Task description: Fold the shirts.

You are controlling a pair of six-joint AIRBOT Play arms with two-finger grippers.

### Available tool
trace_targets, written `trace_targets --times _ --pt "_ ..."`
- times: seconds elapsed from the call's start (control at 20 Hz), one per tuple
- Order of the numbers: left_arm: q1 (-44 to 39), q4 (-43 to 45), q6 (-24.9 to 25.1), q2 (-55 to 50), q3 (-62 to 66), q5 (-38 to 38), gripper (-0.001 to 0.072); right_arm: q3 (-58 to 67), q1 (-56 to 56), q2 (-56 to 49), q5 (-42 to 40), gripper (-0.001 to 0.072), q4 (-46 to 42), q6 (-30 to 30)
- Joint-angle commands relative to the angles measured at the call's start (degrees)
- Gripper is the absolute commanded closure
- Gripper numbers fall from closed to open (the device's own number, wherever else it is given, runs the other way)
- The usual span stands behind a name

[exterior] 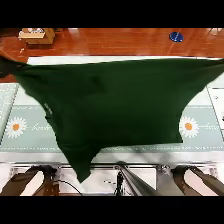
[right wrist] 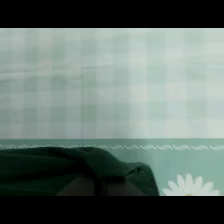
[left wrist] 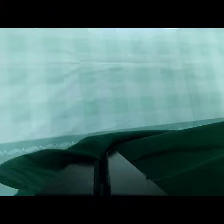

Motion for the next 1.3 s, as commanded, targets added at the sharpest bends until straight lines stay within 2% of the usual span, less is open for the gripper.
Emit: trace_targets --times 0.0,0.25,0.7,1.0,1.15,1.25 --pt "-4.1 -1.3 2.4 -11.0 -0.5 9.5 0.0681 -0.3 3.3 -9.0 -6.4 0.0694 2.3 -0.6" --pt "-4.7 -1.5 3.1 -23.3 -0.5 20.9 0.068 -0.3 7.3 -19.9 -19.4 0.0694 -2.7 -0.9" --pt "-6.4 -2.4 3.2 -38.3 -0.5 35.6 0.068 -0.3 8.0 -34.7 -38.8 0.0694 1.5 -1.0" --pt "-8.9 -2.1 3.5 -45.2 -0.5 41.2 0.068 -0.3 9.5 -42.3 -40.1 0.0694 1.2 -2.1" --pt "-8.8 -2.1 11.0 -45.0 -0.1 39.7 0.068 -0.3 9.4 -41.8 -38.3 0.0694 0.8 -6.5" --pt "-8.5 -1.8 13.9 -43.9 1.5 32.3 0.068 -0.3 9.4 -39.6 -33.2 0.0694 -2.6 -7.6"
